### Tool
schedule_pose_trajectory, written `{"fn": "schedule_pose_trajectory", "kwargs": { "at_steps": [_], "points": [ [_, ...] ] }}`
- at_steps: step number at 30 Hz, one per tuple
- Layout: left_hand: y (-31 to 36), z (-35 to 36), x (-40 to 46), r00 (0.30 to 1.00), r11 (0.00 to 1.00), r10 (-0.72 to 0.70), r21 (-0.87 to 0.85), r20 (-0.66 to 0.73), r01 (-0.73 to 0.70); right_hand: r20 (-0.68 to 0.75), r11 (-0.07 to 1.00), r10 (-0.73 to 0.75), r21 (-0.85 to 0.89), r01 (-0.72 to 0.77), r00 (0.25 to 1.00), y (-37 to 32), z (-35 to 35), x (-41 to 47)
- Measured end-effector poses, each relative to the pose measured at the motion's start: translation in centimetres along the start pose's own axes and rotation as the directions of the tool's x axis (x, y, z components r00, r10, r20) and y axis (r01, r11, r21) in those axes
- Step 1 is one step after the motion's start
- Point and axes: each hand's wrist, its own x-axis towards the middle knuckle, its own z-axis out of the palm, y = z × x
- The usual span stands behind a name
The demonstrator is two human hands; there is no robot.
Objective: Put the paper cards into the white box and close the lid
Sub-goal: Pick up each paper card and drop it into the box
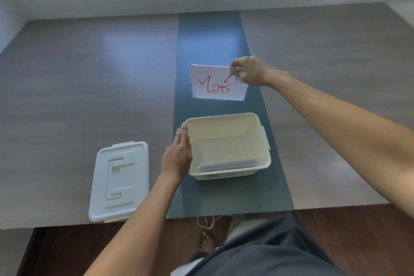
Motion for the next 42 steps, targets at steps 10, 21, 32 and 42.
{"fn": "schedule_pose_trajectory", "kwargs": {
  "at_steps": [10,21,32,42],
  "points": [
    [0.0,-0.2,0.0,1.000,1.000,0.005,-0.021,0.025,-0.004,0.094,0.993,-0.032,0.119,0.020,0.995,-0.3,-1.7,-5.9],
    [-0.2,-0.3,0.2,0.999,0.994,-0.032,-0.102,0.041,0.036,0.272,0.985,-0.083,0.170,0.037,0.959,0.3,1.2,-9.0],
    [0.0,-0.3,0.1,0.997,0.991,-0.060,-0.115,0.052,0.066,0.433,0.992,-0.065,0.125,0.012,0.899,1.7,6.3,-12.0],
    [0.0,-0.3,0.3,0.997,0.995,-0.055,-0.079,0.051,0.059,0.554,0.997,-0.020,0.070,-0.023,0.832,2.0,9.2,-13.9]
  ]
}}
